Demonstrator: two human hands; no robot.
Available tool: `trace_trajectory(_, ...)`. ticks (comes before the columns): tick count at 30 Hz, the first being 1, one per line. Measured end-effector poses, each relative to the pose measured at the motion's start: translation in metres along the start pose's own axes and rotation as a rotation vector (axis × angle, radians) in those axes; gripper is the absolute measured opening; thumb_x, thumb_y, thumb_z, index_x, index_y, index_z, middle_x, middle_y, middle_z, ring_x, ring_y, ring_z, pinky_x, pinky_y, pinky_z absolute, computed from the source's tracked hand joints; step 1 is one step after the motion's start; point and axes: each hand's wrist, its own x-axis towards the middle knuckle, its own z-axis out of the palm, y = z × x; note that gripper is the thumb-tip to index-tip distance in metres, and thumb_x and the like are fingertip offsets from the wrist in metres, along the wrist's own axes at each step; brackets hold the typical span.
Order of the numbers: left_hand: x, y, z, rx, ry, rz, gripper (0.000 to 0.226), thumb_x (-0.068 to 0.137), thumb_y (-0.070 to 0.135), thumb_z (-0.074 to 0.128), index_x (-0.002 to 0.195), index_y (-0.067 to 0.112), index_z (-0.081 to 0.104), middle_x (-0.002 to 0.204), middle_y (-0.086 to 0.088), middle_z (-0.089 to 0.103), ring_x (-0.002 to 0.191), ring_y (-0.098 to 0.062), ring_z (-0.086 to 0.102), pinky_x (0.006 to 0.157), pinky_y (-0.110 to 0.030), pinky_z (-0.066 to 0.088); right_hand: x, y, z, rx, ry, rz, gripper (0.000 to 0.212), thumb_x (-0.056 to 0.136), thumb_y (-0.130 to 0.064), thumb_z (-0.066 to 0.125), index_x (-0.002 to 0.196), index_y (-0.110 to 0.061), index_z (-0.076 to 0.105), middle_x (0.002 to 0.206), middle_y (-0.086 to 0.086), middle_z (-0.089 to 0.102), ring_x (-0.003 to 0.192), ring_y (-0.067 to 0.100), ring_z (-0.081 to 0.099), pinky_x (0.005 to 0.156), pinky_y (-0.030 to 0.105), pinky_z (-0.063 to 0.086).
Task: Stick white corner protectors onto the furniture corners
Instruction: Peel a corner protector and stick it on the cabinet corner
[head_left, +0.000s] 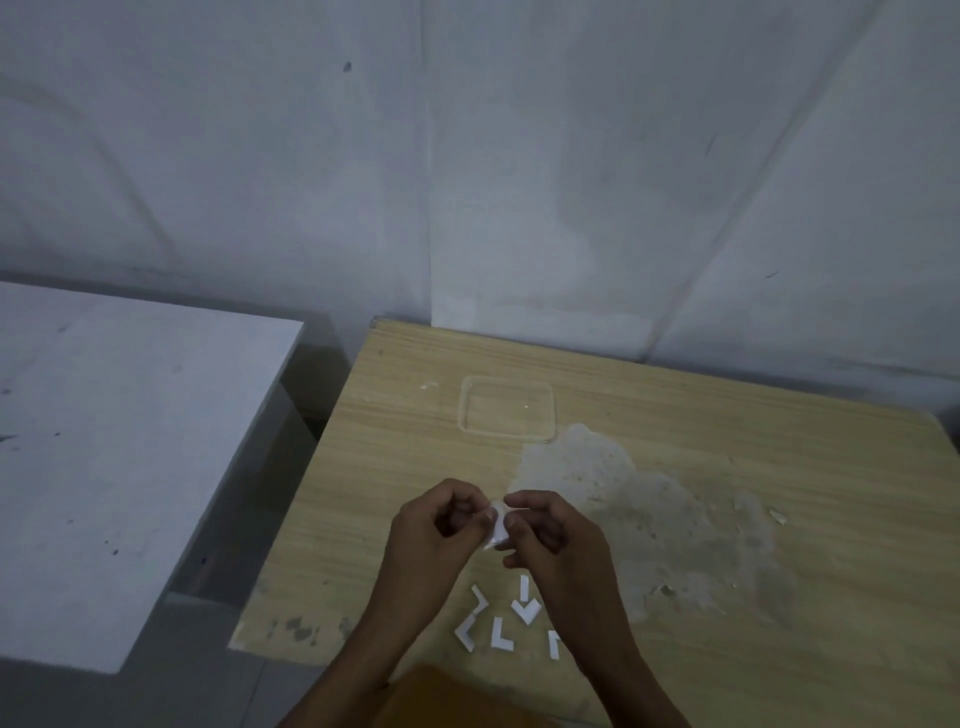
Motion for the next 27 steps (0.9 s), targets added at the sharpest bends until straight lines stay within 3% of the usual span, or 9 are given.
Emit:
trace_trajectory(4, 0.001, -0.001, 0.001, -0.032, 0.02, -0.042, 0.01, 0.087, 0.012, 0.066, 0.08, 0.018, 0.068, 0.075, -0.001, 0.069, 0.072, -0.014, 0.066, 0.065, -0.02, 0.052, -0.001, 0.0, -0.001, 0.066, -0.068, 0.056, 0.026, 0.085, -0.001, 0.067, 0.104, -0.019, 0.067, 0.085, 0.001, 0.072, 0.079, 0.014, 0.071, 0.069, 0.023, 0.057)
trace_trajectory(7, 0.0, 0.001, 0.0, -0.069, -0.069, -0.067, 0.011, 0.089, 0.013, 0.064, 0.08, 0.021, 0.065, 0.08, -0.001, 0.069, 0.078, -0.015, 0.067, 0.071, -0.023, 0.053, -0.001, 0.002, -0.002, 0.113, -0.053, 0.101, 0.023, 0.086, -0.002, 0.065, 0.101, -0.019, 0.069, 0.087, 0.002, 0.073, 0.081, 0.015, 0.071, 0.07, 0.022, 0.056)
trace_trajectory(12, -0.004, 0.004, 0.0, -0.071, -0.2, -0.017, 0.011, 0.089, 0.026, 0.065, 0.082, 0.018, 0.061, 0.087, -0.006, 0.067, 0.088, -0.022, 0.065, 0.083, -0.044, 0.053, 0.0, 0.004, -0.004, 0.137, -0.029, 0.09, 0.008, 0.084, -0.014, 0.07, 0.09, -0.018, 0.072, 0.086, 0.002, 0.074, 0.081, 0.017, 0.07, 0.072, 0.024, 0.056)
trace_trajectory(14, -0.003, 0.002, 0.0, -0.075, -0.203, -0.019, 0.01, 0.091, 0.021, 0.062, 0.083, 0.016, 0.059, 0.09, -0.01, 0.065, 0.091, -0.027, 0.064, 0.086, -0.05, 0.052, 0.001, 0.006, -0.006, 0.157, -0.022, 0.113, 0.011, 0.084, -0.011, 0.068, 0.089, -0.019, 0.073, 0.086, 0.002, 0.074, 0.081, 0.017, 0.07, 0.072, 0.024, 0.056)
trace_trajectory(19, -0.001, -0.012, 0.002, -0.114, -0.136, -0.072, 0.015, 0.091, 0.005, 0.057, 0.079, 0.014, 0.057, 0.094, -0.004, 0.072, 0.09, -0.017, 0.068, 0.081, -0.033, 0.056, 0.003, 0.024, -0.015, 0.191, 0.029, 0.202, 0.023, 0.086, -0.003, 0.059, 0.09, -0.02, 0.073, 0.087, 0.005, 0.075, 0.084, 0.025, 0.07, 0.077, 0.038, 0.057)
trace_trajectory(24, 0.001, -0.045, 0.01, -0.01, -0.112, -0.134, 0.01, 0.089, 0.003, 0.062, 0.08, 0.006, 0.059, 0.077, -0.008, 0.07, 0.076, -0.017, 0.068, 0.07, -0.02, 0.052, 0.004, 0.061, -0.028, 0.198, 0.15, 0.263, 0.02, 0.09, -0.004, 0.059, 0.089, -0.019, 0.073, 0.084, 0.001, 0.074, 0.077, 0.015, 0.07, 0.069, 0.023, 0.056)
trace_trajectory(27, 0.004, -0.075, 0.021, 0.085, -0.139, -0.216, 0.012, 0.084, 0.0, 0.065, 0.082, 0.01, 0.062, 0.072, -0.006, 0.069, 0.074, -0.02, 0.067, 0.069, -0.033, 0.052, 0.001, 0.092, -0.035, 0.2, 0.18, 0.342, 0.013, 0.091, -0.005, 0.06, 0.094, -0.012, 0.07, 0.078, 0.004, 0.07, 0.073, 0.016, 0.066, 0.071, 0.026, 0.055)
